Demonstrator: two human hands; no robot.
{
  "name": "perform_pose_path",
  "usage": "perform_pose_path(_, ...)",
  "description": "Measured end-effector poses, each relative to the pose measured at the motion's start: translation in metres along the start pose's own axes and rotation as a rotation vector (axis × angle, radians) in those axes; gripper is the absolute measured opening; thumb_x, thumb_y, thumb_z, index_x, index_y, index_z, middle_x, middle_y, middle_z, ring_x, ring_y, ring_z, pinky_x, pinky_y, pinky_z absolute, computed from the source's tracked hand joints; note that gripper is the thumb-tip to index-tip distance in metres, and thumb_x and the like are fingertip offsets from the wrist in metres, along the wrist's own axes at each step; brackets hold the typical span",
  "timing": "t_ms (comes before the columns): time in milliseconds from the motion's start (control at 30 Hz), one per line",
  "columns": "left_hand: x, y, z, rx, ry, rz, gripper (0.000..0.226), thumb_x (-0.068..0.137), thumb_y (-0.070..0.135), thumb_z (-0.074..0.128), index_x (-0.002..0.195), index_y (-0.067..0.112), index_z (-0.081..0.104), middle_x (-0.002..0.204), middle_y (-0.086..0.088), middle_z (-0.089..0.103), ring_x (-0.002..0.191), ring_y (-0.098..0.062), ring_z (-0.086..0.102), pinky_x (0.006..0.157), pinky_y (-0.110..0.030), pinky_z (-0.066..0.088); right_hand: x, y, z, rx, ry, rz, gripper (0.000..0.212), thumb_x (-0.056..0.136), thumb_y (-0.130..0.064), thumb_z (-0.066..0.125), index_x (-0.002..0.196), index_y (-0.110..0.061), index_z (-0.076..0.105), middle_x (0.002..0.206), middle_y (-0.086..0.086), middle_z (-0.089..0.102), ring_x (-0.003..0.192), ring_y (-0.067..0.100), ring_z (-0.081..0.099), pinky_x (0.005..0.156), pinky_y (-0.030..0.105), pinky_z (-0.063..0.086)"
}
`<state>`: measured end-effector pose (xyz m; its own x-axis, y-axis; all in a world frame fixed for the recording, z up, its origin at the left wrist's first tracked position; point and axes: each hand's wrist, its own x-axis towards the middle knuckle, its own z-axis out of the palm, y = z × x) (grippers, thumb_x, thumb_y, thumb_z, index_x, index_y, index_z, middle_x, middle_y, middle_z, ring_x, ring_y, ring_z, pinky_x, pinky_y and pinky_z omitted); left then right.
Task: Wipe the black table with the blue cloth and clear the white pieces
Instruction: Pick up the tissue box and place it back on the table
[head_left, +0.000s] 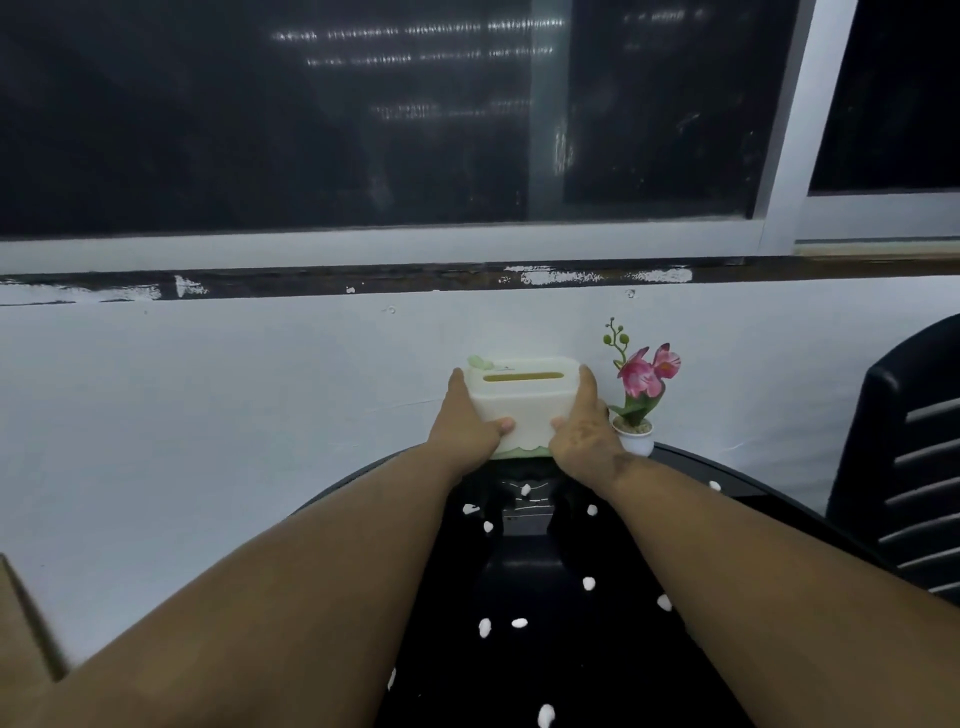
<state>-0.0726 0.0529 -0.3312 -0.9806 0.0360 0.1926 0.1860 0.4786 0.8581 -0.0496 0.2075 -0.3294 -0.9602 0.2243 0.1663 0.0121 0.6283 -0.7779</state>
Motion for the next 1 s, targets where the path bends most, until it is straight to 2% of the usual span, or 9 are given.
perform_pose_path(100, -0.002, 0.008, -0.006, 0.113, -0.04, -0.07, 0.101, 0.086, 0.034, 0.07, 0.155, 0.022, -0.003, 0.146, -0.009, 0.042, 0.127, -0.03, 0.047, 0.1, -0.034, 0.038, -0.007, -0.004, -0.007, -0.109, -0.022, 0.011, 0.093, 0.094, -0.007, 0.052, 0.154, -0.024, -0.018, 0.131, 0.024, 0.047, 0.093, 0.024, 0.047, 0.092, 0.029, 0.038)
perform_pose_path(200, -0.009, 0.017, -0.017, 0.223, -0.05, -0.111, 0.111, 0.084, 0.044, 0.069, 0.153, 0.013, -0.011, 0.148, -0.016, 0.04, 0.13, -0.035, 0.045, 0.103, -0.039, 0.04, -0.023, -0.007, -0.011, -0.211, -0.07, 0.026, 0.1, 0.09, -0.01, 0.055, 0.152, -0.023, -0.022, 0.123, 0.019, 0.05, 0.09, 0.024, 0.049, 0.086, 0.031, 0.045)
perform_pose_path(333, -0.041, 0.025, -0.032, 0.296, -0.026, -0.058, 0.082, 0.084, 0.047, 0.066, 0.142, 0.007, 0.025, 0.134, -0.012, 0.05, 0.113, -0.027, 0.051, 0.088, -0.036, 0.043, -0.069, -0.012, -0.03, -0.206, -0.107, -0.095, 0.102, 0.087, -0.012, 0.063, 0.154, -0.026, -0.013, 0.129, 0.019, 0.046, 0.1, 0.026, 0.054, 0.091, 0.03, 0.045)
perform_pose_path(467, -0.101, 0.02, -0.051, 0.388, -0.097, 0.05, 0.054, 0.089, 0.044, 0.062, 0.13, 0.013, 0.048, 0.124, 0.001, 0.056, 0.107, -0.019, 0.053, 0.084, -0.028, 0.038, -0.129, -0.006, -0.066, -0.285, -0.164, -0.229, 0.082, 0.091, -0.025, 0.063, 0.156, -0.02, 0.014, 0.139, 0.014, 0.051, 0.122, 0.028, 0.052, 0.103, 0.033, 0.041)
perform_pose_path(600, -0.168, -0.001, -0.067, 0.415, -0.155, 0.143, 0.049, 0.088, 0.049, 0.062, 0.129, 0.021, 0.056, 0.129, 0.005, 0.06, 0.118, -0.013, 0.056, 0.097, -0.028, 0.042, -0.192, 0.007, -0.112, -0.356, -0.14, -0.21, 0.051, 0.088, -0.037, 0.066, 0.136, -0.029, 0.051, 0.124, -0.001, 0.064, 0.107, 0.015, 0.062, 0.095, 0.028, 0.048)
perform_pose_path(700, -0.203, -0.019, -0.073, 0.457, -0.195, 0.202, 0.047, 0.087, 0.048, 0.063, 0.128, 0.024, 0.058, 0.124, 0.012, 0.058, 0.115, -0.007, 0.055, 0.1, -0.028, 0.043, -0.241, 0.027, -0.146, -0.419, -0.086, -0.189, 0.037, 0.087, -0.044, 0.065, 0.122, -0.032, 0.062, 0.118, -0.011, 0.066, 0.108, 0.009, 0.062, 0.094, 0.024, 0.047)
perform_pose_path(833, -0.217, -0.042, -0.074, 0.426, -0.229, 0.248, 0.049, 0.086, 0.047, 0.065, 0.13, 0.026, 0.058, 0.141, 0.012, 0.05, 0.126, -0.006, 0.048, 0.091, -0.021, 0.045, -0.298, 0.065, -0.166, -0.518, 0.026, -0.037, 0.05, 0.091, -0.053, 0.055, 0.133, -0.027, 0.055, 0.138, -0.004, 0.053, 0.12, 0.016, 0.054, 0.11, 0.034, 0.036)
perform_pose_path(900, -0.218, -0.047, -0.073, 0.423, -0.235, 0.252, 0.049, 0.086, 0.045, 0.066, 0.131, 0.027, 0.057, 0.146, 0.011, 0.045, 0.129, -0.007, 0.045, 0.086, -0.018, 0.044, -0.317, 0.086, -0.163, -0.621, 0.036, 0.107, 0.063, 0.091, -0.061, 0.044, 0.144, -0.027, 0.043, 0.154, 0.003, 0.036, 0.142, 0.025, 0.033, 0.12, 0.04, 0.019)
perform_pose_path(1000, -0.218, -0.047, -0.07, 0.453, -0.225, 0.272, 0.05, 0.087, 0.047, 0.064, 0.133, 0.029, 0.055, 0.147, 0.012, 0.043, 0.13, -0.008, 0.045, 0.093, -0.023, 0.043, -0.326, 0.104, -0.158, -0.646, 0.022, 0.162, 0.078, 0.089, -0.069, 0.03, 0.155, -0.027, 0.021, 0.163, 0.008, 0.017, 0.151, 0.028, 0.009, 0.123, 0.044, 0.004)
